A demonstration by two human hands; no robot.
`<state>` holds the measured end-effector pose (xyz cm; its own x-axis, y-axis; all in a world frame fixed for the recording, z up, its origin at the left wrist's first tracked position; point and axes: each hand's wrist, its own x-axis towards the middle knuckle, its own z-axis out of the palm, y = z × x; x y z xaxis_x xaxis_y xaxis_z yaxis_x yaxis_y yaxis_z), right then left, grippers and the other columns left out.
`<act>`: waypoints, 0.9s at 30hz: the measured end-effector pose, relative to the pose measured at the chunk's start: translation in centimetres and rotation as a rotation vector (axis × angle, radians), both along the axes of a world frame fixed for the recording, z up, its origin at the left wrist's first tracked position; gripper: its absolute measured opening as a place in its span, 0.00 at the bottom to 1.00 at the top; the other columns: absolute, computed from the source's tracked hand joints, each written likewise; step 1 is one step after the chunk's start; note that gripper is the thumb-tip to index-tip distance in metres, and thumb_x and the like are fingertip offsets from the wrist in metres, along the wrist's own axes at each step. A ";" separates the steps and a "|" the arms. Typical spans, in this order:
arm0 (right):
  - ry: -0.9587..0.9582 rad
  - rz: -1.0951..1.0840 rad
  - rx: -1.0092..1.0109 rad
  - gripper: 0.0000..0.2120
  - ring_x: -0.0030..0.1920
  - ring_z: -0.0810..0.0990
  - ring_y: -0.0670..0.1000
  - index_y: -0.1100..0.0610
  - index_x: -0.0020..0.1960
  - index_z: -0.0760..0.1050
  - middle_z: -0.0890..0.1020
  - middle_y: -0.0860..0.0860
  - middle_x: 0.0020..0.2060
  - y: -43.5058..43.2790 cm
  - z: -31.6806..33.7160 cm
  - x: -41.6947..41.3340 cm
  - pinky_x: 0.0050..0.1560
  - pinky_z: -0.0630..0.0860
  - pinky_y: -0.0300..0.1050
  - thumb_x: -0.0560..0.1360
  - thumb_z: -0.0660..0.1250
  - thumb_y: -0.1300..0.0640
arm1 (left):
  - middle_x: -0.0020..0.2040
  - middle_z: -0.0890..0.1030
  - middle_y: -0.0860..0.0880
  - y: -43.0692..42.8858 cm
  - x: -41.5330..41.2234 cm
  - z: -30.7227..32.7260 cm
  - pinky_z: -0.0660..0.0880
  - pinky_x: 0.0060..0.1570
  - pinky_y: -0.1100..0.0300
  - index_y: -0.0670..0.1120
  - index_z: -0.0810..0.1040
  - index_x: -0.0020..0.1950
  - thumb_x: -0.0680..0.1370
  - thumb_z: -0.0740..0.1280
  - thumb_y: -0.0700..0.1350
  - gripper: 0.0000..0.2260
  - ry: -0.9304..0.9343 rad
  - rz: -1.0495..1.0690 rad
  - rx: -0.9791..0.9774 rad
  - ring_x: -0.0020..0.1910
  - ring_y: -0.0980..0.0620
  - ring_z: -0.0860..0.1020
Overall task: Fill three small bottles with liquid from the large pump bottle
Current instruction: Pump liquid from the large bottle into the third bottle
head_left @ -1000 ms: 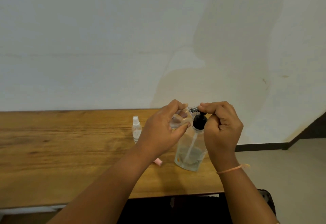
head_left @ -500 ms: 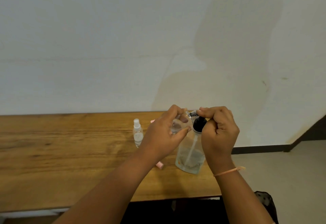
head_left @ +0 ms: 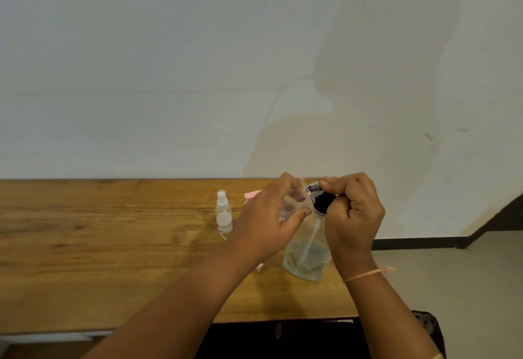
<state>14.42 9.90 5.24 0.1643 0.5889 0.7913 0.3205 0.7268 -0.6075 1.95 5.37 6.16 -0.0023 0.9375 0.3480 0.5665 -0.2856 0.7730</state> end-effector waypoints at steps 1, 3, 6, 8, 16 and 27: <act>0.008 -0.002 -0.004 0.15 0.41 0.78 0.57 0.55 0.37 0.76 0.75 0.40 0.38 -0.1 0.1 -0.1 0.40 0.77 0.55 0.67 0.52 0.66 | 0.48 0.76 0.64 0.0 0.0 0.0 0.79 0.45 0.57 0.60 0.65 0.51 0.75 0.69 0.51 0.13 0.005 0.004 -0.002 0.49 0.63 0.77; 0.024 -0.007 -0.015 0.15 0.42 0.78 0.56 0.53 0.38 0.75 0.75 0.41 0.38 -0.4 0.3 -0.3 0.41 0.77 0.56 0.67 0.52 0.66 | 0.49 0.77 0.63 -0.1 0.0 0.1 0.79 0.46 0.54 0.61 0.64 0.51 0.75 0.68 0.52 0.13 0.004 0.005 0.001 0.50 0.61 0.77; 0.014 -0.013 -0.024 0.16 0.43 0.79 0.56 0.53 0.40 0.76 0.76 0.42 0.40 -1.0 0.6 -0.2 0.44 0.77 0.52 0.66 0.53 0.68 | 0.49 0.77 0.62 -0.3 0.1 0.2 0.79 0.47 0.54 0.61 0.66 0.52 0.73 0.66 0.54 0.12 -0.019 0.007 0.064 0.51 0.61 0.77; 0.011 -0.001 -0.034 0.18 0.44 0.79 0.56 0.54 0.40 0.77 0.77 0.45 0.39 -1.1 1.0 0.1 0.44 0.77 0.50 0.66 0.53 0.72 | 0.48 0.76 0.64 -0.3 0.1 0.3 0.78 0.46 0.58 0.61 0.66 0.55 0.73 0.66 0.54 0.14 0.007 0.020 0.111 0.51 0.61 0.76; 0.067 0.017 -0.065 0.19 0.45 0.79 0.49 0.55 0.40 0.76 0.77 0.45 0.39 -0.9 0.5 -0.1 0.47 0.76 0.40 0.66 0.54 0.74 | 0.51 0.77 0.62 -0.1 0.2 -0.3 0.78 0.48 0.56 0.58 0.66 0.51 0.74 0.68 0.52 0.11 -0.010 0.023 0.063 0.52 0.63 0.76; 0.062 0.045 -0.077 0.19 0.44 0.78 0.45 0.57 0.41 0.78 0.78 0.52 0.38 -1.4 1.2 0.1 0.47 0.74 0.31 0.66 0.54 0.75 | 0.50 0.78 0.60 -0.3 0.1 -0.1 0.77 0.49 0.61 0.59 0.66 0.55 0.73 0.67 0.53 0.14 -0.006 0.027 0.103 0.53 0.61 0.76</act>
<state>14.52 8.55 6.46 0.1832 0.6555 0.7326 0.2489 0.6900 -0.6796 2.01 5.05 6.09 -0.0295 0.8965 0.4421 0.5701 -0.3482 0.7442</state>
